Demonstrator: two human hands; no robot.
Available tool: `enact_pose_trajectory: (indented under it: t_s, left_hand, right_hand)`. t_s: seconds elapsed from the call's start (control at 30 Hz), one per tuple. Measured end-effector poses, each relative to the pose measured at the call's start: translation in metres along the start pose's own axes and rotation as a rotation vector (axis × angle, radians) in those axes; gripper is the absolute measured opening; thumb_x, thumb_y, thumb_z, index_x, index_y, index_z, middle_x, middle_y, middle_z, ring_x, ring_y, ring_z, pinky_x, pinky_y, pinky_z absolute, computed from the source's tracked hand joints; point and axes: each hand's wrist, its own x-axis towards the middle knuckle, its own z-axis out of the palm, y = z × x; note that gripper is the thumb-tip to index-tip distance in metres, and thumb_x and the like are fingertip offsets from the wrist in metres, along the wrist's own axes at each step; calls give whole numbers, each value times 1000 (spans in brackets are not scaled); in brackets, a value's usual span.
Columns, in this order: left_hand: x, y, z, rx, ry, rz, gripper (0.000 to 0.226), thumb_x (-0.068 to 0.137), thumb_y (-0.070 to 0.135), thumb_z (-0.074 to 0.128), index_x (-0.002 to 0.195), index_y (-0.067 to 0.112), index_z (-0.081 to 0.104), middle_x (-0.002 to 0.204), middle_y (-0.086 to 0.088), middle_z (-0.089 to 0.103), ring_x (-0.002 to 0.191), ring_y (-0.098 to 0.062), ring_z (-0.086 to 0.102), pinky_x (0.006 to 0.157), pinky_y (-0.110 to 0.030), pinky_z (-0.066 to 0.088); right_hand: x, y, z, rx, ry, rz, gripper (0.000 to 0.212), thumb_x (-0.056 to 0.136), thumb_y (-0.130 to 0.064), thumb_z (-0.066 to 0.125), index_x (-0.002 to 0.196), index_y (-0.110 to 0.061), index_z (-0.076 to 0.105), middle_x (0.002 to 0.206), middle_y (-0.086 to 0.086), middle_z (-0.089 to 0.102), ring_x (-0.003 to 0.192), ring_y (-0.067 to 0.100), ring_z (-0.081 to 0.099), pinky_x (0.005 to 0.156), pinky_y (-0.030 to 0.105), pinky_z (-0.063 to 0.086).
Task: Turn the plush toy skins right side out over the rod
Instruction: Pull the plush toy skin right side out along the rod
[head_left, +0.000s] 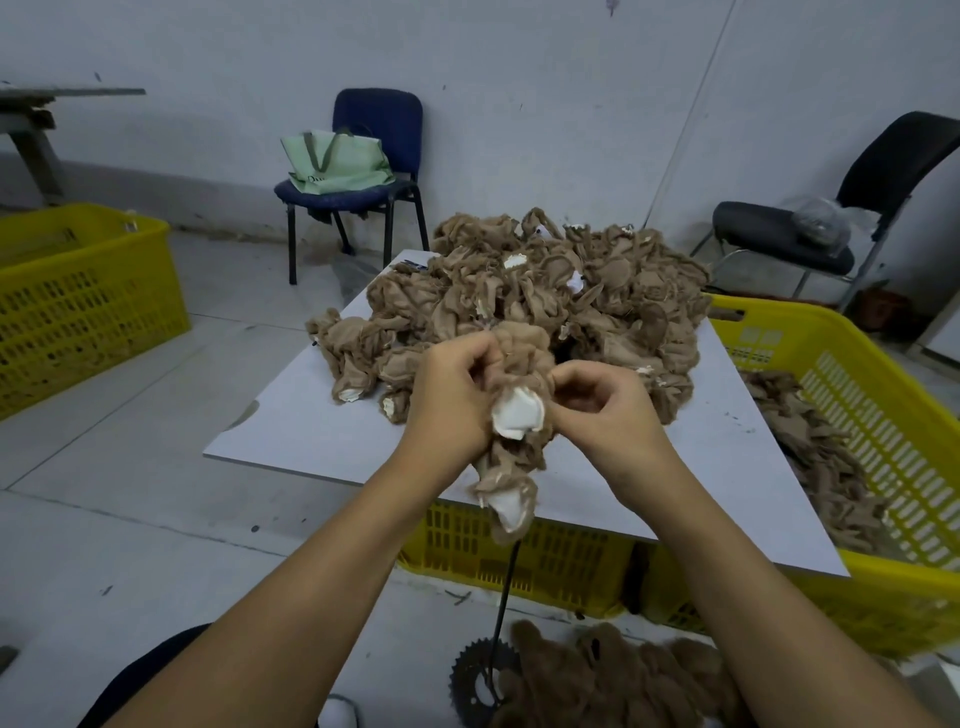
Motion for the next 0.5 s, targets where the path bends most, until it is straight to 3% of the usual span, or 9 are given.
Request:
enact_pose_trajectory:
  t_s: [0.07,0.13,0.27,0.4,0.5]
  left_hand:
    - [2,-3,-1,-63,6,-56,38,76,-18,67,57,3,41,57,-10,39,59,-11,39,57,-20,37]
    - [3,-3,-4,-146,-3,-101,29,80,-13,69,64,-4,47,63,-18,46,62,-18,46,57,-29,44]
    - [0,0,-7,-164,-132,-111,23,91,-3,63,73,-1,48,70,-9,49,66,-14,48,57,-25,43]
    - [-5,6,-8,-199,-253,-89,15,84,1,65,79,-1,52,75,-6,46,69,-15,44,58,-24,39]
    - [-10,8,-4,-196,-308,-36,21,82,-4,71,80,0,51,79,-4,42,73,-13,41,62,-21,39]
  right_hand:
    - [2,0,0,-13,37,-10,18,82,-5,79,79,7,66,78,26,64,69,27,61,67,48,55]
    - [3,-2,1,-26,70,-47,18,78,-7,80,76,4,66,74,22,64,66,22,61,61,40,55]
    - [2,-3,1,-33,103,-90,16,75,-7,76,67,-6,61,66,8,59,63,16,56,56,29,52]
    - [4,1,-5,-89,178,-108,16,77,12,70,69,2,60,70,21,59,63,34,56,57,41,52]
    - [8,0,-6,-120,240,-113,17,74,16,68,66,5,56,66,23,54,62,21,49,58,36,43]
